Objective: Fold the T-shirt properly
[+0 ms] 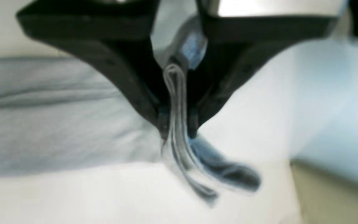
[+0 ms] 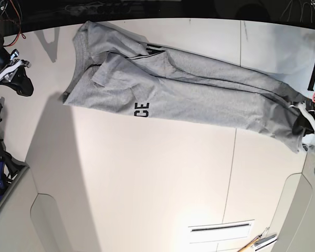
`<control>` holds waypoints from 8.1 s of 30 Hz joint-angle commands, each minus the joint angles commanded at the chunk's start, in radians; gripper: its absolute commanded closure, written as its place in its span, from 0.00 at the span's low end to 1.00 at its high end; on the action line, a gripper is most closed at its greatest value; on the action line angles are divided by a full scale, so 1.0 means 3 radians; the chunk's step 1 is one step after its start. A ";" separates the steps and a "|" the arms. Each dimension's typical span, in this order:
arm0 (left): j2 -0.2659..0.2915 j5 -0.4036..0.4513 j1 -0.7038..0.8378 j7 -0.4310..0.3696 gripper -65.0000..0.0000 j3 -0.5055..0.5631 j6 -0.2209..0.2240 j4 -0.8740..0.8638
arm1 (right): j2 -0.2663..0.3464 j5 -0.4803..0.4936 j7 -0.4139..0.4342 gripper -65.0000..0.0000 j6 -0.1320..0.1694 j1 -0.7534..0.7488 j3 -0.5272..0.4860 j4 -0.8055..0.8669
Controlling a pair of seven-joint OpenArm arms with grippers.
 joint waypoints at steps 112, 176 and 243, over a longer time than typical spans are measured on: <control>0.1321 0.0225 0.0205 -0.0580 1.00 0.1130 -0.0248 -0.0278 | -0.0371 0.0403 -0.0362 0.31 0.0050 0.0058 -0.0843 -0.0973; 0.1884 -0.0239 0.0727 -0.0243 1.00 0.1050 -0.0334 -0.0281 | -0.0089 -0.1746 0.0106 0.39 -0.0117 0.1752 -0.3783 -0.0346; 0.1820 0.1301 -0.0045 -0.0703 1.00 0.1642 0.0273 -0.0033 | -0.0230 -0.1064 0.0510 1.00 -0.0037 0.1169 -0.1581 -0.0690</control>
